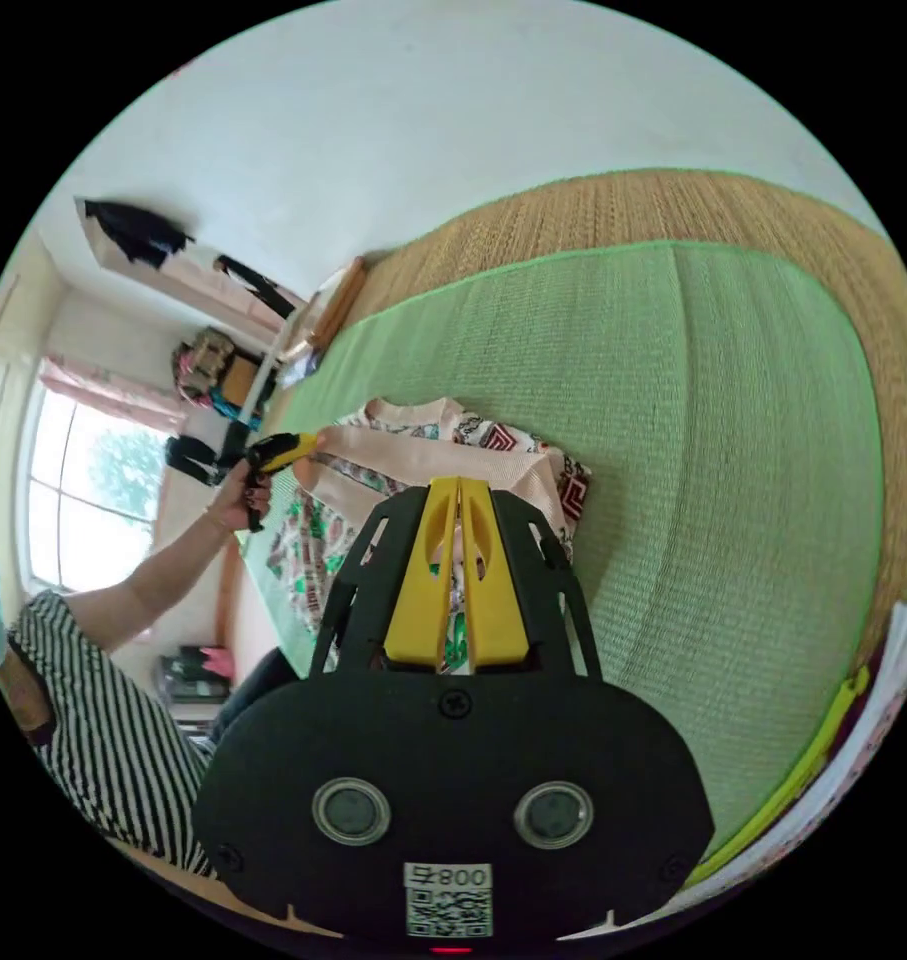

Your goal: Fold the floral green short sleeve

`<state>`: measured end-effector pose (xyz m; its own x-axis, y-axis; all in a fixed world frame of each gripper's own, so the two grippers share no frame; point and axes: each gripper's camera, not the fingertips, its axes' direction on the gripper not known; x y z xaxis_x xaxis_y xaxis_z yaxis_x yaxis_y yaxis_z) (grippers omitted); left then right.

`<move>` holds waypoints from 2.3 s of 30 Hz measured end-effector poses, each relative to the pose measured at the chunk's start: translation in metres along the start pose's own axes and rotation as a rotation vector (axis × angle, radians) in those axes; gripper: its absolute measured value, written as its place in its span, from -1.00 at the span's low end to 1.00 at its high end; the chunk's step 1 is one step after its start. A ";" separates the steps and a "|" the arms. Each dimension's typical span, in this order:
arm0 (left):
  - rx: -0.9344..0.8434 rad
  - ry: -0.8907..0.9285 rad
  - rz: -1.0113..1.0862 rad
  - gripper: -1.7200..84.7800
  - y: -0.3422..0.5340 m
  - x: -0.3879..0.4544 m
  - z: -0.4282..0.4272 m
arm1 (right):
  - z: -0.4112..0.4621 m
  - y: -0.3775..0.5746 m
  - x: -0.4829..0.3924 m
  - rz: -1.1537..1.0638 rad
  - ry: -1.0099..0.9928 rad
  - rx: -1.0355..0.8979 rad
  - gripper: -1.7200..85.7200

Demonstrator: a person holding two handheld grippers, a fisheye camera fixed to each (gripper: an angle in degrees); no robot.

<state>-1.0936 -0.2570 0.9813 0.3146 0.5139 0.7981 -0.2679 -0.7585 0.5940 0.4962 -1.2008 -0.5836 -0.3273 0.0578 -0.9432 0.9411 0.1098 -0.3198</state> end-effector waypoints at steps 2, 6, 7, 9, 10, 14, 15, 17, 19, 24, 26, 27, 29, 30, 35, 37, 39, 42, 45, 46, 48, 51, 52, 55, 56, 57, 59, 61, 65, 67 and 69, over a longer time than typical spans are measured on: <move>-0.021 -0.058 0.014 -0.95 0.008 0.002 -0.001 | 0.018 -0.009 -0.018 -0.052 0.102 -0.045 -0.96; -0.006 -0.105 -0.036 -0.95 0.010 -0.005 -0.006 | 0.065 -0.022 -0.031 -0.076 0.307 -0.169 -0.96; 0.005 -0.120 -0.053 -0.95 0.010 -0.007 -0.009 | 0.073 -0.022 -0.030 -0.065 0.357 -0.187 -0.96; 0.051 -0.118 -0.073 -0.95 0.011 -0.008 -0.016 | 0.078 -0.021 -0.029 -0.049 0.362 -0.186 -0.96; 0.076 -0.083 -0.079 -0.94 0.012 -0.007 -0.019 | 0.076 -0.018 -0.028 -0.035 0.348 -0.157 -0.96; 0.109 -0.012 -0.050 -0.90 0.020 0.003 -0.031 | 0.067 -0.008 -0.027 -0.001 0.296 -0.079 -0.96; 0.109 0.001 -0.033 -0.89 0.021 0.006 -0.032 | 0.063 -0.004 -0.031 -0.014 0.262 -0.055 -0.96; 0.102 0.026 0.031 -0.83 0.030 0.017 -0.038 | 0.058 0.005 -0.037 -0.038 0.235 -0.034 -0.95; 0.091 0.007 0.083 -0.78 0.039 0.026 -0.043 | 0.052 0.020 -0.046 -0.064 0.242 -0.009 -0.94; -0.013 -0.274 0.170 -0.71 0.061 0.051 -0.039 | 0.049 0.046 -0.057 -0.083 0.291 0.000 -0.92; -0.061 -0.369 0.193 -0.75 0.065 0.060 -0.030 | 0.054 0.051 -0.057 -0.076 0.281 -0.022 -0.92; -0.070 -0.388 0.195 -0.76 0.065 0.062 -0.028 | 0.058 0.053 -0.057 -0.069 0.282 -0.035 -0.93; -0.098 -0.443 0.184 -0.85 0.063 0.068 -0.022 | 0.065 0.054 -0.057 -0.064 0.286 -0.056 -0.94; -0.100 -0.451 0.174 -0.87 0.062 0.069 -0.022 | 0.070 0.053 -0.057 -0.065 0.282 -0.077 -0.95; -0.089 -0.420 0.176 -0.94 0.058 0.084 -0.023 | 0.088 0.047 -0.060 -0.096 0.271 -0.130 -0.96; -0.073 -0.398 0.166 -0.94 0.056 0.087 -0.025 | 0.095 0.043 -0.060 -0.102 0.275 -0.140 -0.96; -0.052 -0.369 0.154 -0.94 0.053 0.090 -0.027 | 0.097 0.039 -0.058 -0.095 0.267 -0.136 -0.96; -0.016 -0.346 0.140 -0.93 0.046 0.094 -0.031 | 0.092 0.033 -0.055 -0.081 0.264 -0.094 -0.96; 0.002 -0.318 0.172 -0.87 0.043 0.104 -0.033 | 0.087 0.029 -0.051 -0.076 0.267 -0.071 -0.96; -0.002 -0.314 0.191 -0.83 0.044 0.108 -0.032 | 0.086 0.028 -0.050 -0.082 0.279 -0.067 -0.96; -0.019 -0.325 0.223 -0.78 0.048 0.116 -0.031 | 0.089 0.027 -0.049 -0.088 0.293 -0.080 -0.96; -0.068 -0.434 0.263 -0.74 0.055 0.124 -0.024 | 0.093 0.027 -0.045 -0.081 0.280 -0.090 -0.96; -0.096 -0.466 0.273 -0.74 0.056 0.126 -0.020 | 0.093 0.028 -0.045 -0.079 0.282 -0.084 -0.96; -0.161 -0.582 0.338 -0.74 0.057 0.137 -0.008 | 0.092 0.029 -0.044 -0.074 0.271 -0.080 -0.96; -0.180 -0.627 0.364 -0.75 0.056 0.142 -0.003 | 0.092 0.029 -0.044 -0.074 0.269 -0.081 -0.96; -0.188 -0.647 0.376 -0.76 0.056 0.145 -0.001 | 0.092 0.029 -0.043 -0.074 0.272 -0.081 -0.96; -0.218 -0.733 0.423 -0.80 0.055 0.155 0.006 | 0.090 0.029 -0.043 -0.075 0.274 -0.078 -0.96; -0.233 -0.783 0.440 -0.84 0.053 0.159 0.008 | 0.087 0.029 -0.040 -0.069 0.260 -0.071 -0.96; -0.203 -0.759 0.413 -0.89 0.049 0.164 0.000 | 0.085 0.030 -0.038 -0.064 0.243 -0.060 -0.96; -0.162 -0.690 0.381 -0.90 0.046 0.164 -0.010 | 0.085 0.031 -0.036 -0.059 0.232 -0.055 -0.96; -0.121 -0.609 0.339 -0.90 0.041 0.162 -0.021 | 0.083 0.031 -0.035 -0.055 0.233 -0.046 -0.96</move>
<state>-1.0724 -0.1967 1.1365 0.6401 -0.0851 0.7636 -0.5295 -0.7689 0.3582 0.5442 -1.2818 -0.5683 -0.3940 0.2768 -0.8764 0.9181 0.1640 -0.3609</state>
